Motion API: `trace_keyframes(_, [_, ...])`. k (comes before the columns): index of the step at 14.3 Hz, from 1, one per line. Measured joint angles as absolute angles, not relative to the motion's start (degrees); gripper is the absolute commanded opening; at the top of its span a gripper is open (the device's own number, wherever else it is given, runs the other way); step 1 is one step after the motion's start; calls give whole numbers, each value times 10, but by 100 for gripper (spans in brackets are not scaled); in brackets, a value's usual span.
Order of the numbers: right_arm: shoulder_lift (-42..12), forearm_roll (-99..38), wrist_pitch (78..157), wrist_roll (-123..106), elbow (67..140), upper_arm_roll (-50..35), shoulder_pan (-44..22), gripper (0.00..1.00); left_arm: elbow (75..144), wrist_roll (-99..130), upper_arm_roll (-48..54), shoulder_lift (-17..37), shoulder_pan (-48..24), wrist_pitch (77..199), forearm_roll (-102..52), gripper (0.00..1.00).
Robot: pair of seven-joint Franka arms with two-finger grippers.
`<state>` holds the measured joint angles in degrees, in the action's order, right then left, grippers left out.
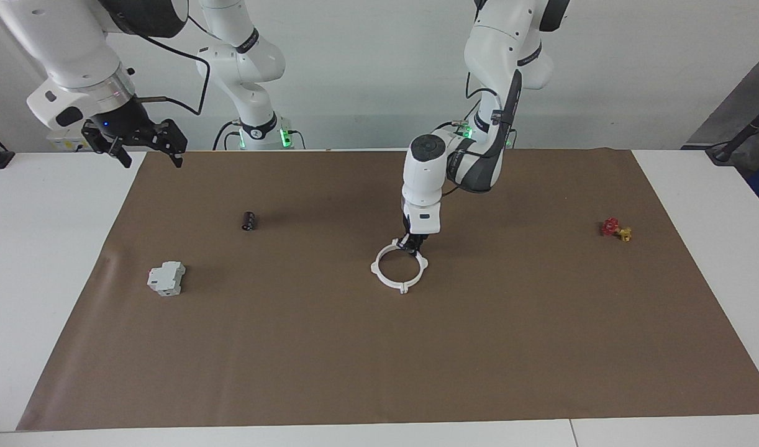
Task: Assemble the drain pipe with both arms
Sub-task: 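Press the half-ring ends together with the left gripper to close the ring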
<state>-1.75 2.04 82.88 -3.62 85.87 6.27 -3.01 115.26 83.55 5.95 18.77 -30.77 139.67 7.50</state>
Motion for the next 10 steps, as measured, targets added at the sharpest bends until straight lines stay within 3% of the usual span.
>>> trace_keyframes(6, [-17,20,829,-36,859,63,-30,100,1153,835,59,188,-308,1397,76,0])
trace_keyframes(8, [-17,20,829,-36,859,63,-30,100,1153,835,59,188,-308,1398,76,69])
trace_keyframes(9, [-17,20,829,-36,859,63,-30,100,1153,835,59,188,-308,1398,76,88])
trace_keyframes(10, [-17,20,829,-36,859,63,-30,100,1153,835,59,188,-308,1398,76,100])
